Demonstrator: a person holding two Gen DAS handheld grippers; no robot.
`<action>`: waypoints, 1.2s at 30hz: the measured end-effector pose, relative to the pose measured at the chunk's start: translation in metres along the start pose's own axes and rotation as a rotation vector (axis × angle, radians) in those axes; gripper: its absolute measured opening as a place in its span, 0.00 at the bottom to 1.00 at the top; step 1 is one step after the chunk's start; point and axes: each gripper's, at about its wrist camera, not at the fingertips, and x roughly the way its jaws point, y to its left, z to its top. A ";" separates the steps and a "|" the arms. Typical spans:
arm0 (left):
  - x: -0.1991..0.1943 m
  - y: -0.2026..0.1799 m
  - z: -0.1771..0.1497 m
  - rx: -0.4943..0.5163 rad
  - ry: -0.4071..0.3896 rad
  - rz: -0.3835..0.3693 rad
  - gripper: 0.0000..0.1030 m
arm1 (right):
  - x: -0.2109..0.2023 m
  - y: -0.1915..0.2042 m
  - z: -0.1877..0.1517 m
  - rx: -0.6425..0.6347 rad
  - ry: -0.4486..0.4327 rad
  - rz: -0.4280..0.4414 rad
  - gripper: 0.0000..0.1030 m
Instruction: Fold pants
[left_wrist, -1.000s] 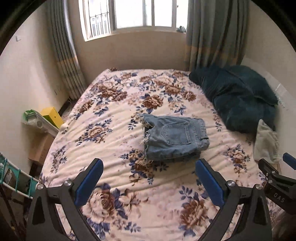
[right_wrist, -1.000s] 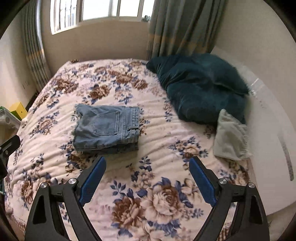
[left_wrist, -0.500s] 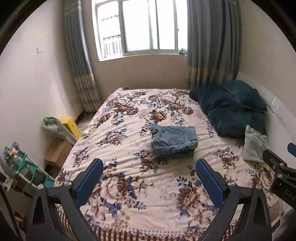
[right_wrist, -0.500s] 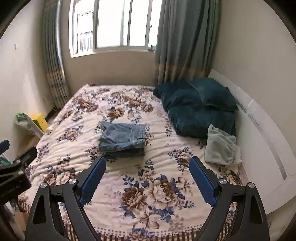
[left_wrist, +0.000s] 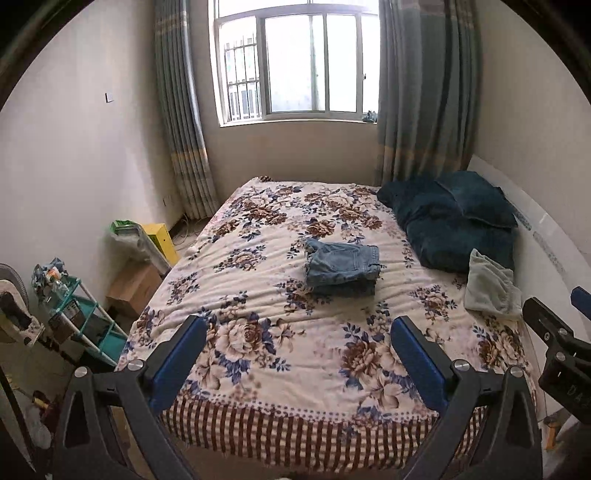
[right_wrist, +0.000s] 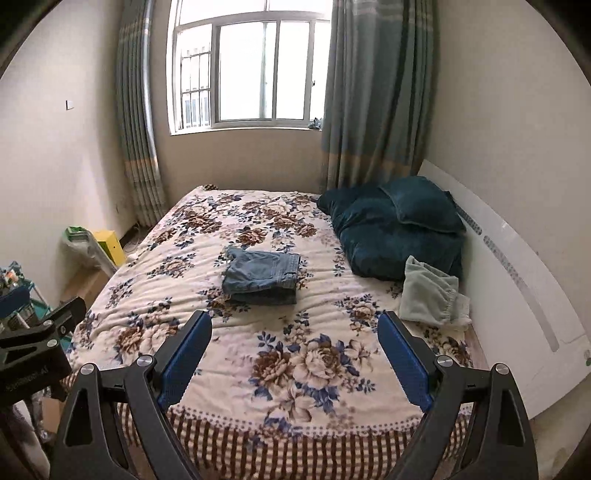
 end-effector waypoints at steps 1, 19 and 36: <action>-0.004 0.000 -0.001 -0.001 -0.003 -0.006 0.99 | -0.011 -0.002 -0.004 0.008 -0.001 0.003 0.91; -0.038 0.014 -0.017 0.011 -0.044 -0.012 0.99 | -0.066 -0.005 -0.021 0.072 -0.004 0.016 0.96; 0.030 0.002 0.002 0.013 -0.011 0.048 0.99 | 0.020 -0.003 0.009 0.063 -0.011 -0.074 0.97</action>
